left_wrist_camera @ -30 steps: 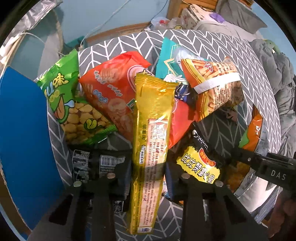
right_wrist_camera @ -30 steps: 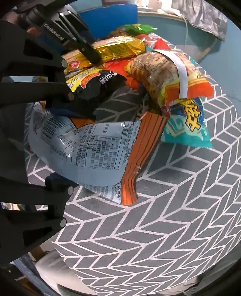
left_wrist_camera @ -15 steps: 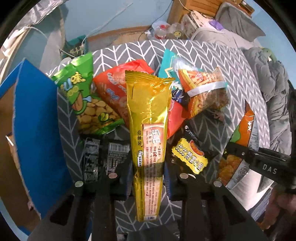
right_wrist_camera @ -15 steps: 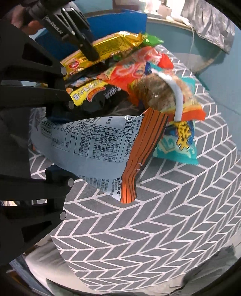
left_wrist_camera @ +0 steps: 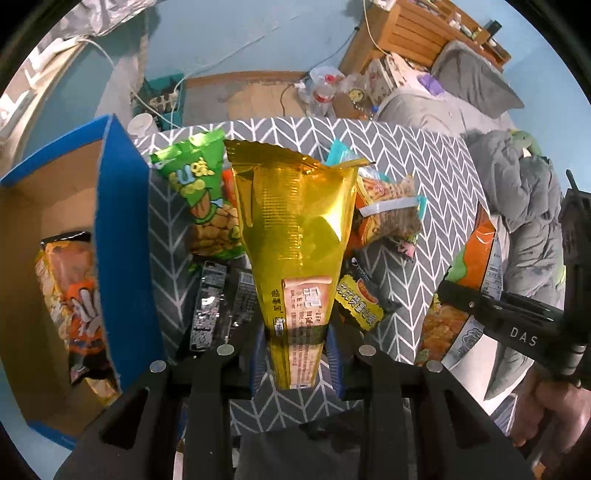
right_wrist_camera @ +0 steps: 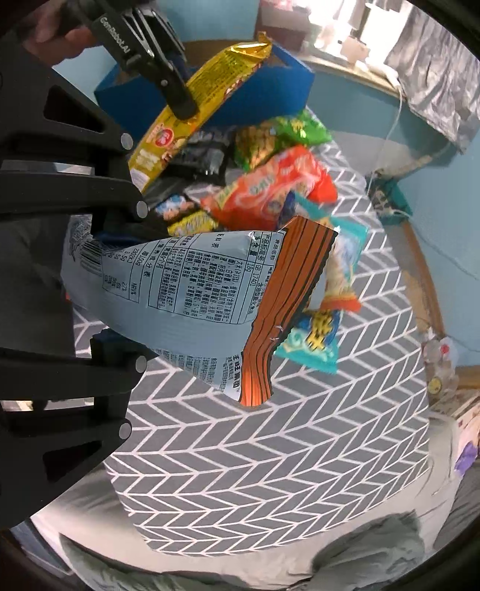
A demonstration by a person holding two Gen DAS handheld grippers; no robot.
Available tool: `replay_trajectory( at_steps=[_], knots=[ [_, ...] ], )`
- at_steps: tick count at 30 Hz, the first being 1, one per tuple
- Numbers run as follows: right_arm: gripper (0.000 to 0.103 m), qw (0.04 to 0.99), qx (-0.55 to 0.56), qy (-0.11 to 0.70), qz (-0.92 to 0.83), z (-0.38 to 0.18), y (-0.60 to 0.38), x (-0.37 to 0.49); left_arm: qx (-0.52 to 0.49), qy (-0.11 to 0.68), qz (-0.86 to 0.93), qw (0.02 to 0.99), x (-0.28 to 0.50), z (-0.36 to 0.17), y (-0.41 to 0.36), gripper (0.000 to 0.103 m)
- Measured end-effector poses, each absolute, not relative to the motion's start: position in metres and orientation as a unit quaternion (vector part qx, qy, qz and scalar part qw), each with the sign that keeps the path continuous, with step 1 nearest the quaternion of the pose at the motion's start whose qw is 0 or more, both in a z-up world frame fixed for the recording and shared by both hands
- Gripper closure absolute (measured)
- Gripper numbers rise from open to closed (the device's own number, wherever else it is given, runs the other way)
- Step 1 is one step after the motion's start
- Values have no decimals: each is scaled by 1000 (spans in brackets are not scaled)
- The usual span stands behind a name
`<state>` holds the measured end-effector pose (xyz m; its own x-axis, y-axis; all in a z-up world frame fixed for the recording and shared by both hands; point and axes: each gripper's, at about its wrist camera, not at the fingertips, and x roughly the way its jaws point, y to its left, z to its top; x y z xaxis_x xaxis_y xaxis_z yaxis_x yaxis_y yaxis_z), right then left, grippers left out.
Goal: Organize snacks
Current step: 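Lift both held snacks and carry them over the cardboard box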
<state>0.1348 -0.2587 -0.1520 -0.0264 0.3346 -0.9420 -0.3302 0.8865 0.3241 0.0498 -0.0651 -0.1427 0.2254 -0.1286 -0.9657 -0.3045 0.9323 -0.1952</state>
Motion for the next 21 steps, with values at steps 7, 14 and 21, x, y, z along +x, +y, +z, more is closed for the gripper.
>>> replay_trajectory(
  at_steps=[7, 14, 21],
  knots=[
    [70, 703, -20, 660, 265, -133, -242, 126, -194, 605, 66, 769, 31, -126, -56, 74],
    [70, 702, -43, 645, 299, -123, -214, 122, -209, 586, 84, 779, 14, -105, -43, 74],
    [70, 698, -62, 628, 340, -107, -181, 117, -226, 567, 111, 784, -9, -83, -25, 74]
  ],
)
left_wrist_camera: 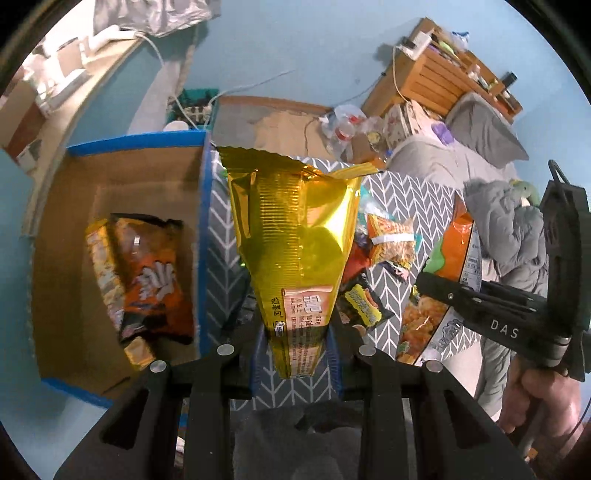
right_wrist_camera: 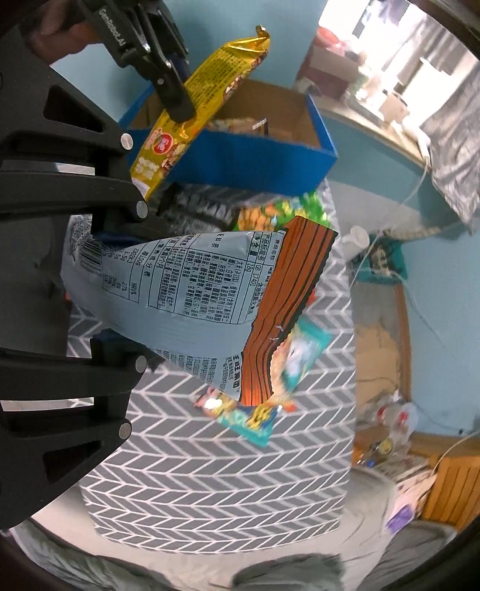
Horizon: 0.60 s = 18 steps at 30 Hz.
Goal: Organize snacks
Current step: 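Lift both held snacks and carry them over the cardboard box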
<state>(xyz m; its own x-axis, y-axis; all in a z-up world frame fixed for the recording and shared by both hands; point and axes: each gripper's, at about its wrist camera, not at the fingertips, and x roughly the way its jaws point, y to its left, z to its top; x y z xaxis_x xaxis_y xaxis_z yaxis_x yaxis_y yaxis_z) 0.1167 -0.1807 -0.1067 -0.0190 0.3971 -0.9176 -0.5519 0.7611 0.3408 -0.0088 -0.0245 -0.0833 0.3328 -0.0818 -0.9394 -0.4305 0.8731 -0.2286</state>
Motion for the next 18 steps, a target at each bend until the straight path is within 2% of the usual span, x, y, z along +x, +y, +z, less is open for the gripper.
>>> replay_trajectory(
  at_steps=[18],
  knots=[
    [70, 664, -112, 587, 449, -73, -76, 85, -280, 520, 191, 784, -72, -42, 37, 74]
  ],
)
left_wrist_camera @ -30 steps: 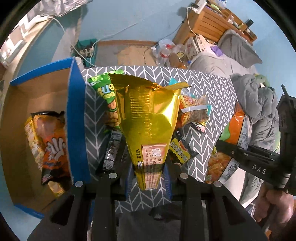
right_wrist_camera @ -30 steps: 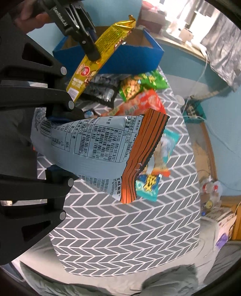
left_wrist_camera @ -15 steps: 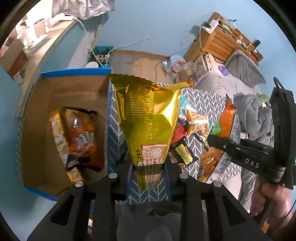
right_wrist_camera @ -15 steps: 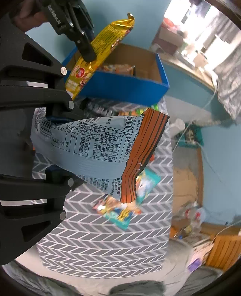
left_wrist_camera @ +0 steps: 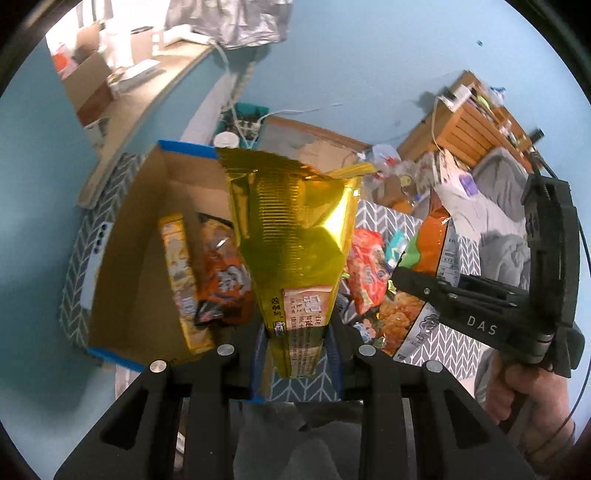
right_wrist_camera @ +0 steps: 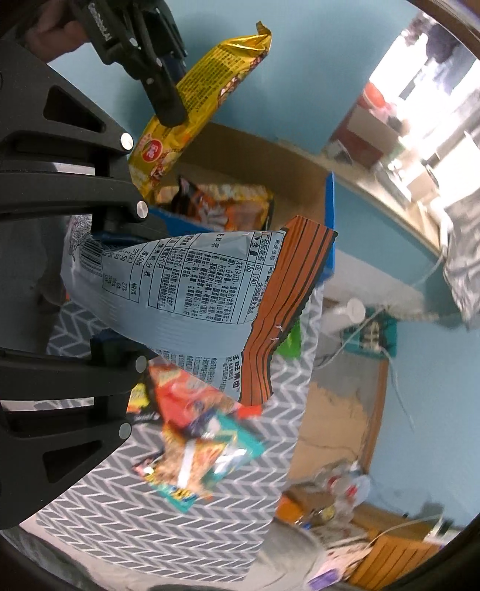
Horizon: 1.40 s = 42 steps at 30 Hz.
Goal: Organize snacks
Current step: 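Lift both held snacks and carry them over the cardboard box, then lower both snacks into the box and open both grippers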
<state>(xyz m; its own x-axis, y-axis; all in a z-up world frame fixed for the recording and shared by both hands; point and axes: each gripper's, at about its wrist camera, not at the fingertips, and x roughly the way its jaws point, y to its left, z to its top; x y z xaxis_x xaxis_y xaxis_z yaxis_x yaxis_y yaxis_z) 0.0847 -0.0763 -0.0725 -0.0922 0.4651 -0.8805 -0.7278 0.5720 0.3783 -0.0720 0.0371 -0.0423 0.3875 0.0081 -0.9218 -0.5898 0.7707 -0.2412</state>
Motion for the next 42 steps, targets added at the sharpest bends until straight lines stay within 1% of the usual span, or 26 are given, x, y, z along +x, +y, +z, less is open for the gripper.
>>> replay_trajectory(
  at_steps=[6, 12, 16, 22, 32, 37, 42],
  knots=[
    [70, 652, -128, 582, 470, -69, -39, 70, -326, 507, 205, 771, -92, -38, 61, 74],
    [70, 638, -133, 579, 490, -71, -14, 56, -309, 504, 222, 775, -104, -30, 79, 74],
    [70, 628, -137, 576, 504, -76, 4, 46, -297, 511, 233, 772, -107, -35, 93, 74],
    [70, 618, -146, 579, 511, -87, 25, 34, -287, 538, 238, 756, -108, -55, 120, 74],
    [70, 604, -154, 598, 504, -106, 48, 25, -276, 584, 231, 727, -99, -106, 148, 74],
    [70, 603, -171, 595, 503, -114, 60, 17, -285, 584, 238, 722, -101, -125, 154, 74],
    [70, 596, -179, 600, 503, -122, 71, 13, -284, 575, 253, 724, -101, -133, 156, 74]
  ],
)
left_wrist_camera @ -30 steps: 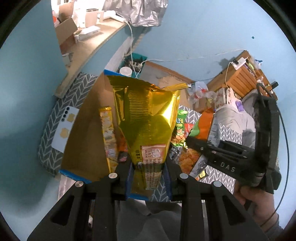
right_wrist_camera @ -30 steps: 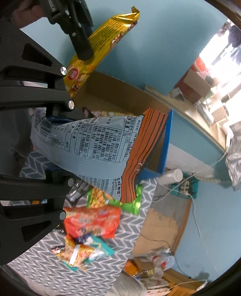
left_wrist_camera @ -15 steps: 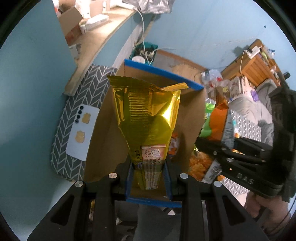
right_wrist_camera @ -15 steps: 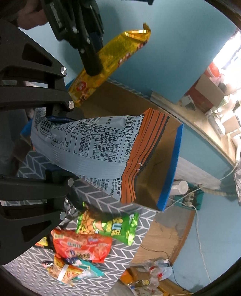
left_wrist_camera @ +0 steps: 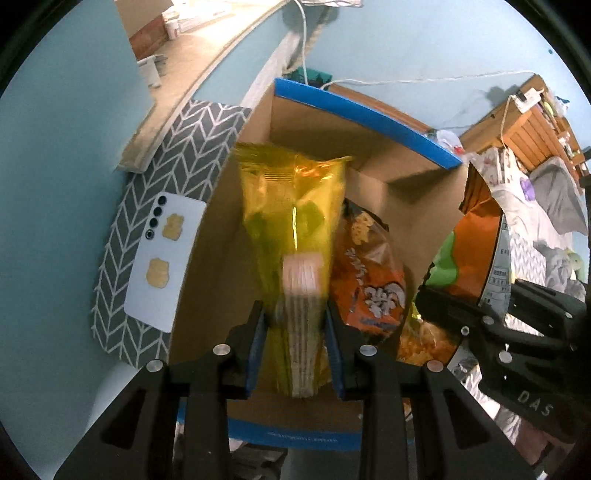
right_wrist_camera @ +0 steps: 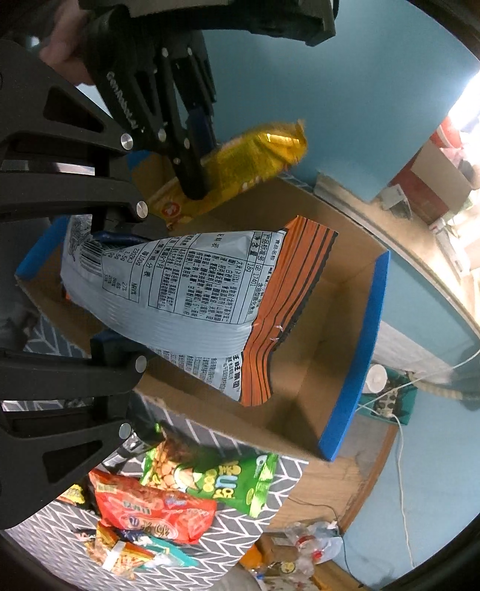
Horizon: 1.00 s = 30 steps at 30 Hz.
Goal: Organize snacks
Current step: 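Lower both snacks into the box and open both grippers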
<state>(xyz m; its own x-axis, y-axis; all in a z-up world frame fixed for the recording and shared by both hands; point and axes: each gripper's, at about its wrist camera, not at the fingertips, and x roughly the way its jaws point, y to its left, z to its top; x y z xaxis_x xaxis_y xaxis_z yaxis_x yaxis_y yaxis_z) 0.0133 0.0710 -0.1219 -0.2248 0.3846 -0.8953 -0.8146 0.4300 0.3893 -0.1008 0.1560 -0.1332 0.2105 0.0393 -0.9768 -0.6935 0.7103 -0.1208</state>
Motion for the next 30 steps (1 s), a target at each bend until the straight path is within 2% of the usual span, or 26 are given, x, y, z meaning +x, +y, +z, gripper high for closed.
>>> replay_trajectory(
  at_steps=[1, 3, 12, 19, 30],
  knots=[
    [70, 595, -180, 600, 503, -122, 72, 13, -285, 571, 257, 726, -101, -134, 157, 73],
    [70, 590, -187, 601, 506, -124, 76, 12, -289, 572, 262, 722, -102, -137, 159, 63],
    [68, 591, -192, 598, 506, -127, 88, 10, -310, 550, 283, 723, -118, -126, 161, 56],
    [40, 602, -194, 589, 502, -122, 86, 9, -318, 536, 292, 725, -130, -114, 159, 53],
    [39, 614, -195, 579, 500, -109, 71, 15, -333, 532, 285, 724, -130, -109, 137, 52]
  ],
)
